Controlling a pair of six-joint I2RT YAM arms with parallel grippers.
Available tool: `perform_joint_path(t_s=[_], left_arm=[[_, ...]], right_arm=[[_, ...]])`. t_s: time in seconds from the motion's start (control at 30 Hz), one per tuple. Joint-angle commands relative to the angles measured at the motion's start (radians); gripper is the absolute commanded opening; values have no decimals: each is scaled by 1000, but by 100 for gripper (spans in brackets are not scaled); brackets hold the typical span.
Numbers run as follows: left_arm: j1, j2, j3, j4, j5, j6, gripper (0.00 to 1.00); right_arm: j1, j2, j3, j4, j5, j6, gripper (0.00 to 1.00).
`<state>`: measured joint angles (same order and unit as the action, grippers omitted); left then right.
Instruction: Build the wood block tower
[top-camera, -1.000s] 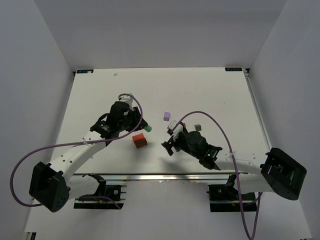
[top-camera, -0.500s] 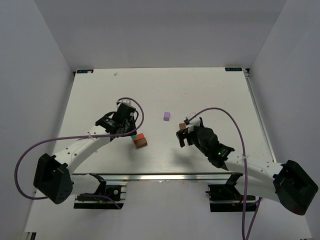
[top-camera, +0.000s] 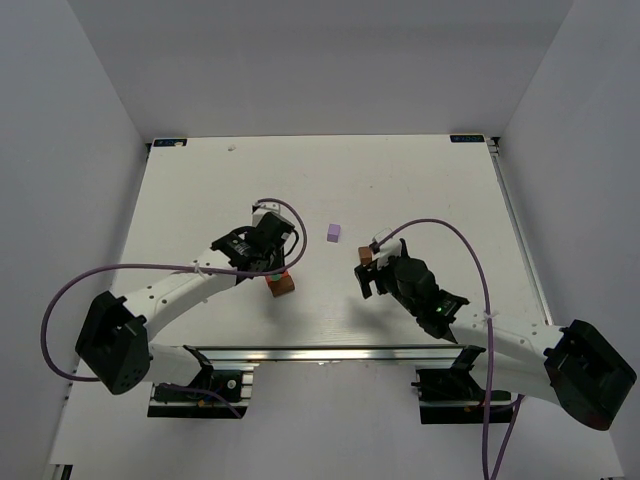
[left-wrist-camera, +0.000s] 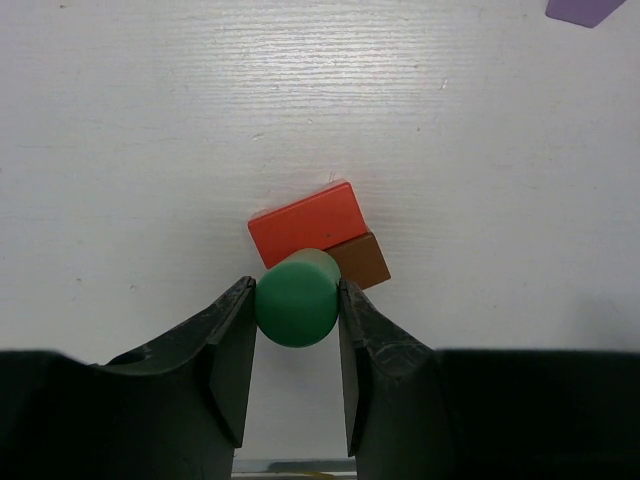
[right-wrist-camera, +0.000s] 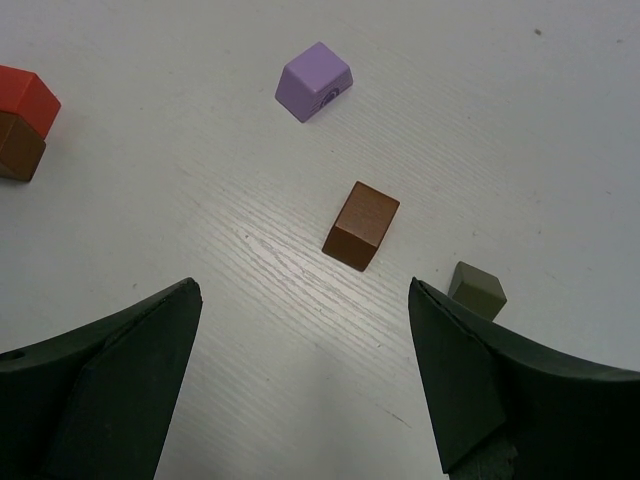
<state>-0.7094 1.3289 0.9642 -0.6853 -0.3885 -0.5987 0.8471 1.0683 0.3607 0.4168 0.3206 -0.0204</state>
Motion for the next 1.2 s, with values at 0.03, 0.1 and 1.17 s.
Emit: perform_joint_path(t_s=[0.03, 0.1, 1.17], left_arm=[[-13, 9, 21, 56, -69, -7, 6], [-12, 10, 10, 87, -64, -13, 7], [-53, 53, -48, 96, -102, -59, 7]], right_arm=[[-5, -13, -14, 50, 21, 13, 88], [-5, -11, -17, 54, 18, 14, 89], [-11, -4, -26, 60, 2, 14, 89]])
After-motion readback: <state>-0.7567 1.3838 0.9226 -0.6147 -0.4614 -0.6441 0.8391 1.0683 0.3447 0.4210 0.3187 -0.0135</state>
